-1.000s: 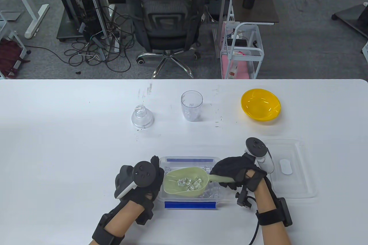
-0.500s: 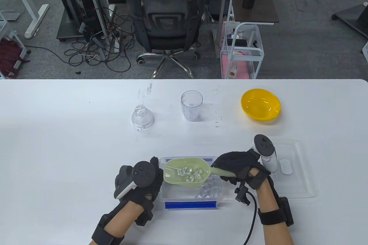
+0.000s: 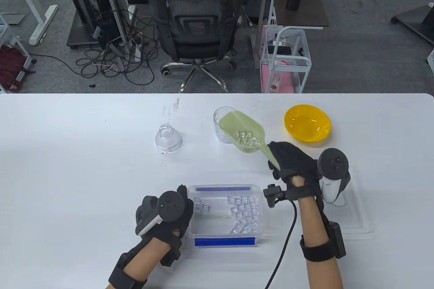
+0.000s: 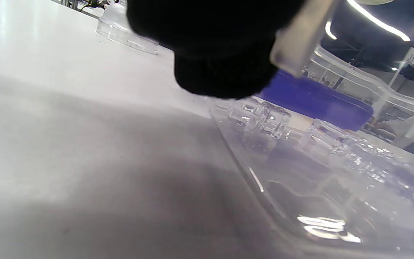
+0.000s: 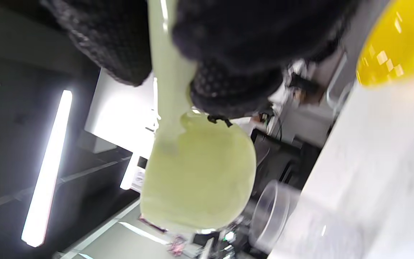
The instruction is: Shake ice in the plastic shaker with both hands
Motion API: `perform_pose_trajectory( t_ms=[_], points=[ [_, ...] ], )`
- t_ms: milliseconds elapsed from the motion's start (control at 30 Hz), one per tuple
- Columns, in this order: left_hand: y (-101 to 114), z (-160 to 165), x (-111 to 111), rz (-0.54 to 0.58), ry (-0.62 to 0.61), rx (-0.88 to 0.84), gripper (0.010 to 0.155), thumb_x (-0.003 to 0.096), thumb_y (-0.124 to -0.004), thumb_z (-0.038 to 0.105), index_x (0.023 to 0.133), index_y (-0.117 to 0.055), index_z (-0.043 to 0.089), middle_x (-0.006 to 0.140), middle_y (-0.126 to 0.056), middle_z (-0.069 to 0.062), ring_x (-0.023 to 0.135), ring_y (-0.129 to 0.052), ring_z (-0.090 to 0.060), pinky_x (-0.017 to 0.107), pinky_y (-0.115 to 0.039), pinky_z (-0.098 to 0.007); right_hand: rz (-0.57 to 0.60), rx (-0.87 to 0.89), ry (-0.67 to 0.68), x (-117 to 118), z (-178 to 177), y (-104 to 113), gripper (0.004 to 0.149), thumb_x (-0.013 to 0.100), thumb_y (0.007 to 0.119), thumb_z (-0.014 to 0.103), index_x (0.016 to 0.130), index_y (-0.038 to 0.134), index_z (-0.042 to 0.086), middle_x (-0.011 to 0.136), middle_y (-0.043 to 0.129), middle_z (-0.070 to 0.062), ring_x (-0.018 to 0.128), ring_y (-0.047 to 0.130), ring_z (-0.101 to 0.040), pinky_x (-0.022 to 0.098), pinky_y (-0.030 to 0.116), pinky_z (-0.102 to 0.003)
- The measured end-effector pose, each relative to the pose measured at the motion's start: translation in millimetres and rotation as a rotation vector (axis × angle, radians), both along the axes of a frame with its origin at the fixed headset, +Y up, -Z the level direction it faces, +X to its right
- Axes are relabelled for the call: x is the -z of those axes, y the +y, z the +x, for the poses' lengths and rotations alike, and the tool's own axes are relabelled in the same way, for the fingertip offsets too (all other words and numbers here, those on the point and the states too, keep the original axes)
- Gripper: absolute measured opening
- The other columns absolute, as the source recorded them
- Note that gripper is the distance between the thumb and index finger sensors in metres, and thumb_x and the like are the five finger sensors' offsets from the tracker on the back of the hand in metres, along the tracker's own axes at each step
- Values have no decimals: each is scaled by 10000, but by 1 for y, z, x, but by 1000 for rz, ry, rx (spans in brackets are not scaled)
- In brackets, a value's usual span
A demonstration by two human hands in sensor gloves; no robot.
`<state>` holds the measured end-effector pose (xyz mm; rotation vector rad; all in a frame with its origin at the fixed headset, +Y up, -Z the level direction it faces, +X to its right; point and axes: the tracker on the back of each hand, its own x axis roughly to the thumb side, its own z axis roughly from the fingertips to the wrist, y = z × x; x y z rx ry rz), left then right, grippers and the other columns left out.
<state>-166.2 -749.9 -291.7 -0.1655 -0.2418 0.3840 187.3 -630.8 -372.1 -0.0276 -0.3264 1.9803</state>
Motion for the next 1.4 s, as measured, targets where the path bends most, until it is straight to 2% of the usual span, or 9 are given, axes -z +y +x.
perform_pose_trajectory(
  t_ms=[100,200,267,500,800,967,1100,1167,1400],
  points=[
    [0,0,0,1,2,0,646,575,-510,408,1039,-472,-41,398,-974,-44,82,-926,-42,63,-845,-219,-14,-364,-58,19,-19,26,558,460,830,415,726,937,-63,341,992,-150,74,900,-167,-36,760,-208],
    [0,0,0,-1,1,1,647,575,-511,408,1038,-470,-41,397,-975,-45,82,-926,-42,63,-845,-219,30,-603,-100,29,-42,38,521,442,855,390,711,954,-44,327,994,-143,66,894,-172,-39,754,-221],
    [0,1,0,-2,0,1,646,575,-511,409,1038,-470,-41,399,-974,-44,82,-926,-42,63,-845,-219,34,-714,-132,33,-57,41,516,437,858,389,715,955,-35,336,993,-143,76,893,-179,-26,753,-231],
    [0,1,0,-5,-1,-2,647,575,-511,410,1038,-469,-40,398,-974,-45,82,-926,-42,63,-845,-220,102,-929,-158,33,-91,45,510,432,861,384,718,957,-27,343,991,-147,85,890,-191,-16,750,-246],
    [0,1,0,-3,-1,-3,647,576,-510,410,1038,-470,-41,398,-973,-43,83,-925,-41,64,-845,-220,176,-1070,-154,26,-107,44,508,429,859,381,730,951,-19,361,989,-153,104,890,-206,3,751,-263],
    [0,1,0,-3,-2,-4,646,575,-510,410,1038,-471,-40,397,-974,-44,82,-925,-41,64,-845,-220,224,-1110,-176,15,-100,44,515,435,840,388,748,937,-10,384,986,-145,125,895,-205,20,758,-265],
    [0,1,0,-3,-2,-3,646,576,-510,410,1038,-469,-39,397,-974,-43,82,-925,-42,63,-845,-220,251,-1040,-184,8,-81,43,521,442,830,388,763,926,-9,403,983,-144,141,897,-209,33,762,-268],
    [0,1,0,-2,-1,3,647,575,-511,409,1037,-470,-41,396,-974,-45,81,-925,-43,63,-845,-221,237,-953,-175,9,-70,44,520,445,830,383,766,924,-16,406,981,-150,144,896,-214,35,761,-272],
    [0,1,-1,1,0,0,647,575,-510,411,1038,-472,-39,395,-974,-44,81,-925,-41,62,-845,-219,177,-863,-229,8,-50,47,524,461,798,385,796,907,-3,423,981,-136,153,904,-194,39,772,-249]
  ],
)
